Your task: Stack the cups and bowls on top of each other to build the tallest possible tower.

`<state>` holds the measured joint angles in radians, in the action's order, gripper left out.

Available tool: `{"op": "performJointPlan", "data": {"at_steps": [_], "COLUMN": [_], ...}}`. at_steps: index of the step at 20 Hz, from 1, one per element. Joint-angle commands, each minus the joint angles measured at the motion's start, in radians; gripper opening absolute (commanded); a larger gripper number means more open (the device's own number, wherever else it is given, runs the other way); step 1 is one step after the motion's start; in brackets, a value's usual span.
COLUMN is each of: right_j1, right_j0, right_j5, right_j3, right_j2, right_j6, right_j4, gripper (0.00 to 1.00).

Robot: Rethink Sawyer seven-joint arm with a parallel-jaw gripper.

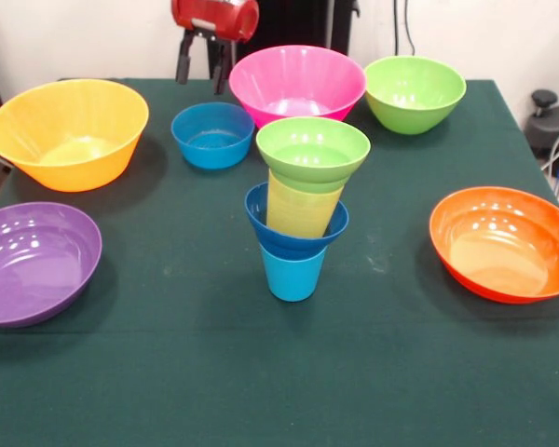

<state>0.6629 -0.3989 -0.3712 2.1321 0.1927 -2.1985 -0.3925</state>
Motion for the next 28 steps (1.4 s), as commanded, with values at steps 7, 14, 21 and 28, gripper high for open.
{"op": "performJointPlan", "data": {"at_steps": [7,14,21,28], "right_j1": [-0.194,-0.204,-0.212,-0.27], "right_j0": [-0.039,-0.059,-0.089,-0.116], "right_j5": [-0.113,-0.133,-0.127,-0.15], "right_j3": [-0.078,-0.077,-0.097,-0.143], "right_j2": [-0.03,-0.03,-0.035,-0.036], "right_j6": [-0.059,-0.066,-0.061,-0.053], "right_j4": [-0.103,-0.132,-0.164,-0.189], "gripper": [1.0,1.0,1.0,1.0]}}
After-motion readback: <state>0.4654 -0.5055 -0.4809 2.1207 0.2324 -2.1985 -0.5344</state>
